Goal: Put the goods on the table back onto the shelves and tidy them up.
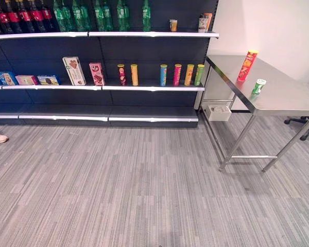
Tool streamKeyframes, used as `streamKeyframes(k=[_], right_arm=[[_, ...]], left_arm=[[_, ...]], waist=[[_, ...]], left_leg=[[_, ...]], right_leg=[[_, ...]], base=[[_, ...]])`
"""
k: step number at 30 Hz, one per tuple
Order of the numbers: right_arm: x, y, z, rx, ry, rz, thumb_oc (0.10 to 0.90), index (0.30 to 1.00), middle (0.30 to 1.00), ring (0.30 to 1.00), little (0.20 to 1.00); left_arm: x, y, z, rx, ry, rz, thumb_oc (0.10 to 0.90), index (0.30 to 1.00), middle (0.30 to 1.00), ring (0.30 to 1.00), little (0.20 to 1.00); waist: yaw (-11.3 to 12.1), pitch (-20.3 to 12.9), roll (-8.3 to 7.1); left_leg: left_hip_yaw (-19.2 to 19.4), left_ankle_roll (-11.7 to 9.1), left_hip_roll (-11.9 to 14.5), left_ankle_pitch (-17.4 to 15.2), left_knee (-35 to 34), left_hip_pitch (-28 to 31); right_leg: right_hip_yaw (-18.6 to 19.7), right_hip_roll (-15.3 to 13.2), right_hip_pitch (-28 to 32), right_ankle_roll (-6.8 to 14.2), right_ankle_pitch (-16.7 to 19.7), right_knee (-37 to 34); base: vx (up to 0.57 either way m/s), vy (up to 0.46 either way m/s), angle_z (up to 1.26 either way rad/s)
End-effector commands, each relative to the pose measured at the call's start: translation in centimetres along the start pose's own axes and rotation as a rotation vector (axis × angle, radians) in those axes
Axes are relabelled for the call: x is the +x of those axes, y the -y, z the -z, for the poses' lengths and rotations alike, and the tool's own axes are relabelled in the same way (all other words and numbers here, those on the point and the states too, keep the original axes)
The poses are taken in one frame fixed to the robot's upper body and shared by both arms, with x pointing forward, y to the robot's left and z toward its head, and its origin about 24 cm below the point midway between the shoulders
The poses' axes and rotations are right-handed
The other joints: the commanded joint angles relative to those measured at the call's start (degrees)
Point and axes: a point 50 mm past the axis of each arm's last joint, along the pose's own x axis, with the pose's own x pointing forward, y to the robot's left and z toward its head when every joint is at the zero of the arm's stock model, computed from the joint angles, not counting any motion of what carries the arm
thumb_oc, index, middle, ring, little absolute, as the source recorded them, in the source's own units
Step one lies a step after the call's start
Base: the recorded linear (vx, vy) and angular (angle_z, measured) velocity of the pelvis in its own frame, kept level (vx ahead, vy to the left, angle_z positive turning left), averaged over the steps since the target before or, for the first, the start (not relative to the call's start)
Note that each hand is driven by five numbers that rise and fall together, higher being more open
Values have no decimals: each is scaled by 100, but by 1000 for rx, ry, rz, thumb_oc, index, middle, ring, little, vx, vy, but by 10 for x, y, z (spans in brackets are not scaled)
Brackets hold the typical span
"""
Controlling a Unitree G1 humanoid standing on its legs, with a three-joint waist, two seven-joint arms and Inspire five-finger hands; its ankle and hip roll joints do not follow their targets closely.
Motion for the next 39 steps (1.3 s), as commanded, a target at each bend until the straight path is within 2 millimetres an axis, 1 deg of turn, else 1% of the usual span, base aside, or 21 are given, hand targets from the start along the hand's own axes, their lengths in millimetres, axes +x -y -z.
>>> streamKeyframes(k=[1,2,8,12,16,22,36,38,39], right_arm=[[-2,-13,4,-29,-2,25,800,900,900,900,900],[-2,-15,4,-56,3,20,800,900,900,900,900],[-2,-18,2,-119,12,7,800,900,900,900,900],[-2,-24,1,-193,30,-30,800,900,900,900,900],[-2,-25,1,-232,39,-41,800,900,900,900,900],[-2,-23,1,-270,43,-42,800,900,900,900,900],[-2,-26,0,-327,48,-62,800,900,900,900,900],[-2,-27,0,-334,49,-67,800,900,900,900,900],[-2,-27,1,-337,46,-67,800,900,900,900,900]], left_arm=[[2,15,-16,-22,65,18,800,900,900,900,900],[2,17,-17,10,65,25,800,900,900,900,900],[2,25,-18,48,67,63,800,900,900,900,900],[2,32,-19,161,76,90,800,900,900,900,900],[3,35,-18,192,75,101,800,900,900,900,900],[2,30,-14,170,57,89,800,900,900,900,900],[2,31,-15,183,57,96,800,900,900,900,900],[2,29,-16,174,56,94,800,900,900,900,900],[2,24,-18,166,53,74,800,900,900,900,900]], waist=[[-18,43,-200],[-38,55,-198],[-70,80,-185],[-64,71,-183],[-69,71,-166],[-68,77,-161],[-77,114,-170],[-82,139,-179],[-77,151,-198]], left_leg=[[280,-175,58,-231,-275,124],[299,-179,66,-233,-275,125],[321,-186,91,-228,-275,146],[282,-175,102,-218,-275,188],[273,-170,101,-223,-275,209],[257,-170,104,-246,-275,239],[252,-183,119,-266,-275,275],[245,-193,130,-273,-275,270],[245,-207,148,-293,-275,284]], right_leg=[[-101,-342,640,645,694,-1131],[-96,-342,631,648,703,-1134],[-51,-314,629,638,705,-1137],[-50,-287,666,613,671,-1143],[-52,-276,685,609,661,-1146],[-49,-256,713,604,638,-1156],[-87,-235,747,595,605,-1145],[-86,-223,737,584,586,-1138],[-84,-207,736,574,562,-1133]], base=[[-29,-16,-5],[-39,-24,-7],[-35,-25,-7],[-16,-28,-2],[0,0,0],[6,-1,0],[10,-5,1],[51,-45,2],[56,-48,2]])
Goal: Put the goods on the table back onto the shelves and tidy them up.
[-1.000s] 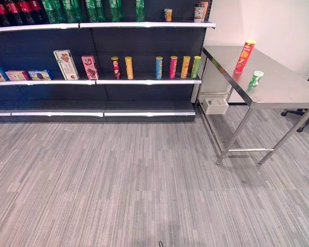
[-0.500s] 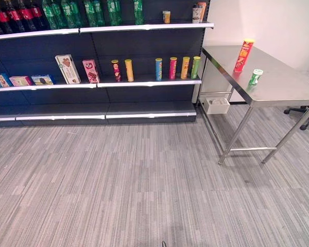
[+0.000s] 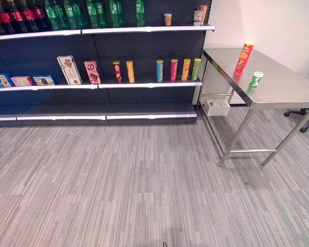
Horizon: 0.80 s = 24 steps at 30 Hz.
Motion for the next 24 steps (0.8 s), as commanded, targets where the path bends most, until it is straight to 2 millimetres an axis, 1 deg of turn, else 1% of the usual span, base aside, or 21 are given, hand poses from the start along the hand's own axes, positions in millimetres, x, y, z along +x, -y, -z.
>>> streamKeyframes(k=[1,2,3,4,5,6,7,8,9,10,12,13,14,15,17,18,19,21,22,23,24], right_arm=[[-1,-10,6,-13,-19,-16,800,900,900,900,900],[-1,-12,6,-16,-18,-19,800,900,900,900,900],[-1,-14,6,-23,-15,-26,800,900,900,900,900],[-1,-16,5,-30,-10,-31,800,900,900,900,900],[-1,-19,4,-32,-3,-39,800,900,900,900,900],[-1,-22,1,-38,6,-43,800,900,900,900,900],[-1,-25,-1,-34,14,-47,800,900,900,900,900],[-1,-25,-1,-34,14,-47,800,900,900,900,900],[-1,-24,-4,-35,21,-42,800,900,900,900,900],[-1,-24,-7,-42,26,-37,800,900,900,900,900],[-1,-24,-7,-50,27,-38,800,900,900,900,900],[-1,-24,-9,-86,30,-38,800,900,900,900,900],[-1,-25,-10,-91,34,-39,800,900,900,900,900],[-1,-27,-13,-101,46,-38,800,900,900,900,900],[-2,-30,-16,-112,61,-40,800,900,900,900,900],[-2,-30,-15,-113,61,-36,800,900,900,900,900],[-2,-29,-14,-105,57,-36,800,900,900,900,900],[-1,-24,-8,-97,39,-33,800,900,900,900,900],[-1,-21,-5,-97,30,-32,800,900,900,900,900],[0,-17,2,-106,7,-30,800,900,900,900,900],[0,-12,8,-103,-15,-26,800,900,900,900,900]], left_arm=[[0,-1,-8,-25,26,-9,800,900,900,900,900],[0,-2,-10,-34,27,-15,800,900,900,900,900],[1,-2,-12,-40,34,-18,800,900,900,900,900],[1,-2,-14,-50,41,-21,800,900,900,900,900],[1,-1,-19,-63,54,-22,800,900,900,900,900],[1,1,-24,-76,67,-20,800,900,900,900,900],[2,2,-28,-95,80,-20,800,900,900,900,900],[2,2,-28,-95,80,-20,800,900,900,900,900],[2,4,-35,-149,99,-21,800,900,900,900,900],[2,3,-37,-181,110,-27,800,900,900,900,900],[2,2,-37,-188,109,-29,800,900,900,900,900],[2,0,-35,-212,103,-40,800,900,900,900,900],[2,0,-35,-232,100,-45,800,900,900,900,900],[2,1,-34,-256,102,-48,800,900,900,900,900],[2,5,-34,-281,98,-50,800,900,900,900,900],[2,4,-33,-292,97,-55,800,900,900,900,900],[2,2,-29,-309,83,-62,800,900,900,900,900],[0,-8,-18,-345,59,-95,800,900,900,900,900],[-1,-15,-14,-367,54,-117,800,900,900,900,900],[-2,-21,-13,-354,53,-136,800,900,900,900,900],[-2,-23,-16,-323,60,-140,800,900,900,900,900]], waist=[[-68,-20,-253],[-66,-1,-266],[-61,59,-298],[-51,152,-349],[-43,282,-424],[-20,397,-488],[1,485,-521],[-5,477,-515],[65,610,-567],[87,609,-580],[112,575,-584],[207,561,-563],[248,556,-520],[316,578,-452],[405,622,-412],[432,614,-407],[447,531,-379],[567,350,-345],[593,243,-341],[571,148,-364],[535,65,-406]], left_leg=[[158,-162,72,-343,-260,199],[173,-164,91,-343,-260,233],[198,-164,114,-363,-84,177],[216,-177,139,-420,291,-5],[241,-239,166,-549,979,-396],[269,-306,226,-523,1669,-803],[245,-380,311,-359,2259,-1149],[237,-381,319,-370,2283,-1172],[223,-408,474,50,2866,-1661],[267,-372,586,66,2843,-1956],[292,-340,625,42,2676,-2050],[120,-348,718,271,2007,-2246],[12,-432,754,574,1482,-2208],[-136,-497,806,752,979,-2388],[-262,-606,886,985,67,-2631],[-222,-647,929,1042,-172,-2702],[-157,-663,956,1022,-256,-2634],[-90,-712,1015,1296,-142,-2540],[-64,-683,988,1392,-41,-2479],[-12,-655,909,1451,91,-2462],[72,-612,816,1427,160,-2405]], right_leg=[[-115,-297,625,610,500,-1028],[-89,-282,610,591,469,-989],[-67,-280,577,567,419,-907],[-35,-291,551,526,365,-825],[-16,-309,506,464,311,-711],[-7,-337,474,398,290,-625],[-29,-331,470,341,259,-574],[-35,-324,459,339,259,-571],[-61,-313,534,270,167,-543],[-79,-321,578,282,113,-542],[-48,-334,599,297,86,-553],[50,-345,722,350,-12,-584],[73,-338,765,365,-64,-584],[131,-314,869,391,-158,-605],[247,-368,1132,430,-357,-613],[311,-400,1273,459,-431,-620],[379,-430,1381,515,-500,-615],[576,-565,1676,612,-612,-616],[642,-676,1758,679,-604,-551],[637,-803,1764,749,-496,-426],[653,-923,1686,835,-271,-216]], base=[[75,-64,1],[35,-59,1],[-4,-69,-2],[-75,-90,-4],[-106,-107,-1],[-92,-118,6],[-41,-81,5],[49,-82,-8],[126,-33,-9],[202,-10,-3],[221,84,2],[309,161,-6],[425,236,2],[348,188,-15],[394,186,-12],[436,209,-6],[513,264,-19],[593,329,-70],[603,378,-87],[576,383,-79],[516,368,-76]])
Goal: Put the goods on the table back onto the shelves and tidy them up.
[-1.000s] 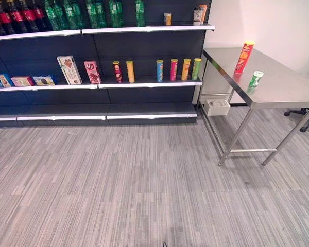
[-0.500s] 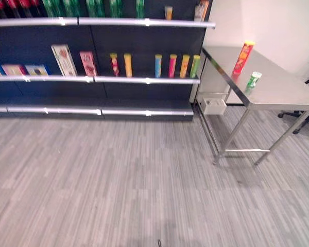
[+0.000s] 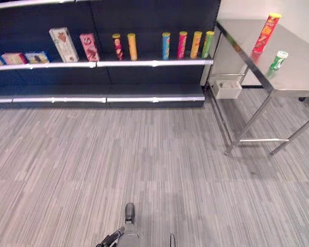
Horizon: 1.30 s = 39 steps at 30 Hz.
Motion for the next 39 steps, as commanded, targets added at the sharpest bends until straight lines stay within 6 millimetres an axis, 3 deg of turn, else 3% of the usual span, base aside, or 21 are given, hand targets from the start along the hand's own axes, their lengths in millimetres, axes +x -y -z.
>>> streamKeyframes(k=[1,3,4,6,7,8,10,11,12,14,15,18,22,26,28,30,32,34,36,37,39], right_arm=[[-1,7,20,-41,-57,4,800,900,900,900,900],[-1,7,22,-61,-65,1,800,900,900,900,900],[-1,5,20,-84,-56,-9,800,900,900,900,900],[0,-2,16,-114,-33,-31,800,900,900,900,900],[0,-6,14,-127,-22,-51,800,900,900,900,900],[0,-12,11,-150,-4,-72,800,900,900,900,900],[-1,-22,4,-172,33,-117,800,900,900,900,900],[-1,-22,4,-172,34,-117,800,900,900,900,900],[-1,-23,2,-176,45,-118,800,900,900,900,900],[-1,-22,0,-175,48,-109,800,900,900,900,900],[-1,-21,1,-169,46,-104,800,900,900,900,900],[0,-16,3,-139,30,-85,800,900,900,900,900],[0,-5,7,-87,4,-53,800,900,900,900,900],[0,6,9,-42,-17,-32,800,900,900,900,900],[0,7,6,-34,-7,-29,800,900,900,900,900],[0,4,-1,-51,18,-36,800,900,900,900,900],[0,-1,-8,-67,46,-48,800,900,900,900,900],[-1,-8,-18,-84,82,-55,800,900,900,900,900],[-1,-14,-28,-117,116,-62,800,900,900,900,900],[-1,-14,-28,-117,117,-62,800,900,900,900,900],[-3,-30,-35,-233,154,-111,800,900,900,900,900]], left_arm=[[-2,-26,-18,106,53,-77,800,900,900,900,900],[-2,-23,-22,170,62,-62,800,900,900,900,900],[-1,-14,-27,278,73,-26,800,900,900,900,900],[0,-7,-31,353,80,-8,800,900,900,900,900],[0,-3,-33,385,86,5,800,900,900,900,900],[0,-3,-34,405,92,10,800,900,900,900,900],[0,3,-33,448,90,42,800,900,900,900,900],[0,3,-33,448,90,43,800,900,900,900,900],[0,4,-33,462,94,50,800,900,900,900,900],[0,7,-33,465,96,52,800,900,900,900,900],[1,12,-31,472,93,65,800,900,900,900,900],[1,18,-29,474,102,83,800,900,900,900,900],[1,19,-13,500,56,108,800,900,900,900,900],[-1,5,8,464,-30,92,800,900,900,900,900],[0,6,5,466,-22,90,800,900,900,900,900],[0,13,-1,485,3,104,800,900,900,900,900],[1,31,-12,520,58,155,800,900,900,900,900],[0,48,-19,538,103,199,800,900,900,900,900],[-1,60,-18,561,119,228,800,900,900,900,900],[-1,60,-18,561,119,228,800,900,900,900,900],[-1,60,-8,569,92,247,800,900,900,900,900]], waist=[[-66,-439,-397],[-98,-485,-402],[-178,-450,-384],[-281,-355,-296],[-338,-321,-222],[-457,-228,-176],[-648,-74,-78],[-656,-78,-55],[-733,4,-52],[-784,83,-77],[-828,76,-136],[-868,92,-201],[-938,25,-140],[-1036,-139,-4],[-1076,-202,96],[-1085,-215,126],[-1058,-195,-17],[-988,-181,-149],[-889,-108,-299],[-881,-105,-291],[-704,-73,-448]], left_leg=[[219,429,-322,775,163,-519],[351,540,-448,678,86,-348],[529,782,-710,431,-32,2],[691,1044,-941,160,-174,450],[716,1121,-1001,60,-229,618],[720,1175,-1031,-85,-263,860],[651,1125,-1026,-291,-263,1162],[641,1116,-999,-281,-263,1150],[640,1096,-1026,-344,-263,1271],[670,1022,-1036,-508,-263,1454],[691,941,-1075,-715,-263,1629],[793,836,-1069,-983,-263,1945],[755,779,-1045,-1308,-263,2344],[713,776,-956,-1623,-263,2825],[747,667,-828,-1545,-74,2948],[826,488,-630,-1285,756,2720],[903,307,-409,-558,1811,2269],[908,226,-250,-157,2906,1849],[1057,331,-123,-260,3483,1447],[1062,332,-110,-273,3503,1443],[1126,524,-59,-619,3053,875]], right_leg=[[-325,-610,597,715,291,896],[-298,-691,433,781,591,1276],[-443,-900,97,863,1236,2282],[-830,-1297,-362,909,2141,3260],[-1006,-1393,-539,869,2218,3493],[-1031,-1378,-894,853,2167,3953],[-1207,-925,-1445,629,1113,3834],[-1229,-899,-1440,610,1131,3806],[-1342,-733,-1624,585,816,3517],[-1720,-616,-1660,559,616,2576],[-2056,-567,-1859,612,840,1540],[-2532,-624,-1944,814,1320,616],[-2762,-701,-2014,941,1553,317],[-2601,-537,-1861,753,1284,622],[-2507,-384,-1768,618,1096,715],[-2418,-217,-1565,492,1007,608],[-2441,-176,-1321,280,1091,357],[-2339,-91,-1071,109,999,140],[-2213,-112,-807,60,919,-11],[-2207,-103,-806,59,922,-13],[-1937,-216,-551,184,856,-130]], base=[[473,340,-73],[353,295,-49],[372,391,-21],[423,505,-8],[312,422,2],[296,342,0],[267,191,-10],[199,50,-19],[188,19,-13],[320,-21,5],[424,-65,10],[354,-64,6],[375,-62,11],[410,-75,-10],[357,-126,-11],[258,-173,-14],[224,-244,-19],[271,-208,-14],[229,-94,-29],[268,-12,-56],[308,55,-51]])
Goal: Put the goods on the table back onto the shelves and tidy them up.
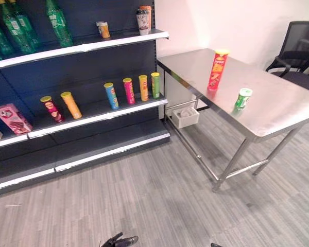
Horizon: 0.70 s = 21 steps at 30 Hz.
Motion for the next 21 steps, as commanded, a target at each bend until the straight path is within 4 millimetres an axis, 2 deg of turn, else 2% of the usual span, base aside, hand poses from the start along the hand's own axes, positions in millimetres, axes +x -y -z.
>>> streamKeyframes(k=[1,3,4,5,6,9,11,13,14,15,16,17,18,19,20,21], right_arm=[[0,4,-6,-106,30,11,800,900,900,900,900],[0,1,-5,-174,34,-3,800,900,900,900,900],[0,1,-5,-175,34,-3,800,900,900,900,900],[0,-1,-4,-207,29,-7,800,900,900,900,900],[0,-3,0,-276,17,-19,800,900,900,900,900],[-1,0,7,-270,-2,-19,800,900,900,900,900],[-1,7,8,-247,-8,-1,800,900,900,900,900],[-1,12,5,-227,-5,17,800,900,900,900,900],[-1,12,5,-227,-5,17,800,900,900,900,900],[-1,14,4,-213,-5,24,800,900,900,900,900],[-1,16,5,-203,-14,28,800,900,900,900,900],[-2,25,9,-176,-35,47,800,900,900,900,900],[-2,26,10,-170,-44,46,800,900,900,900,900],[-3,25,12,-150,-52,43,800,900,900,900,900],[-3,26,17,-111,-62,36,800,900,900,900,900],[-3,26,17,-111,-62,36,800,900,900,900,900]], left_arm=[[2,15,2,24,-4,49,800,900,900,900,900],[1,14,2,12,-7,41,800,900,900,900,900],[1,14,3,12,-7,41,800,900,900,900,900],[1,15,2,1,-6,39,800,900,900,900,900],[1,14,3,-24,-10,26,800,900,900,900,900],[2,14,-2,-68,13,18,800,900,900,900,900],[3,14,-9,-88,40,16,800,900,900,900,900],[3,16,-11,-72,49,20,800,900,900,900,900],[3,16,-11,-72,49,20,800,900,900,900,900],[3,17,-13,-47,50,29,800,900,900,900,900],[3,19,-12,-17,43,35,800,900,900,900,900],[3,19,-10,81,32,49,800,900,900,900,900],[4,21,-11,139,29,62,800,900,900,900,900],[3,20,-10,160,24,65,800,900,900,900,900],[3,17,-8,180,12,68,800,900,900,900,900],[3,17,-8,180,12,68,800,900,900,900,900]], waist=[[188,172,-83],[251,151,-28],[252,155,-36],[307,150,7],[437,217,95],[519,250,155],[547,224,198],[566,200,269],[566,200,269],[564,175,307],[536,134,326],[435,14,353],[382,-7,323],[359,-24,325],[317,-16,335],[320,-20,335]], left_leg=[[247,646,-154,268,-1588,-128],[134,575,-140,434,-2615,-236],[142,576,-153,451,-2652,-210],[-17,521,-110,717,-3165,-286],[-570,369,53,1221,-3935,-449],[-1339,158,286,1431,-4407,-668],[-1788,44,475,1492,-4443,-701],[-2076,-21,561,1549,-4373,-682],[-2076,-21,561,1549,-4373,-682],[-2184,-34,554,1506,-4218,-696],[-2109,-45,524,1412,-4106,-700],[-1921,15,325,1190,-3932,-709],[-1803,110,125,1065,-3797,-754],[-1709,202,-8,967,-3799,-686],[-1567,338,-188,902,-3898,-536],[-1565,338,-187,903,-3898,-539]], right_leg=[[504,-665,285,867,155,-208],[617,-682,377,923,29,-196],[619,-691,384,925,25,-194],[700,-654,436,920,-32,-162],[900,-602,656,938,-216,-99],[1272,-666,832,1008,-437,56],[1578,-782,925,1111,-554,127],[1860,-905,1031,1212,-628,148],[1860,-905,1031,1212,-628,148],[1992,-1004,1089,1286,-633,155],[2007,-1128,1133,1348,-632,146],[2103,-1462,1078,1495,-484,237],[2114,-1690,971,1571,-135,420],[2207,-1796,748,1562,19,645],[2322,-1899,528,1568,342,942],[2325,-1899,523,1568,343,942]], base=[[217,109,-50],[192,127,-90],[197,114,-92],[337,172,-74],[432,213,-52],[390,212,-94],[363,293,-81],[314,311,-89],[236,293,-81],[226,324,-68],[458,723,-57],[458,785,-63],[395,729,-38],[221,502,-16],[112,285,12],[132,706,-18]])
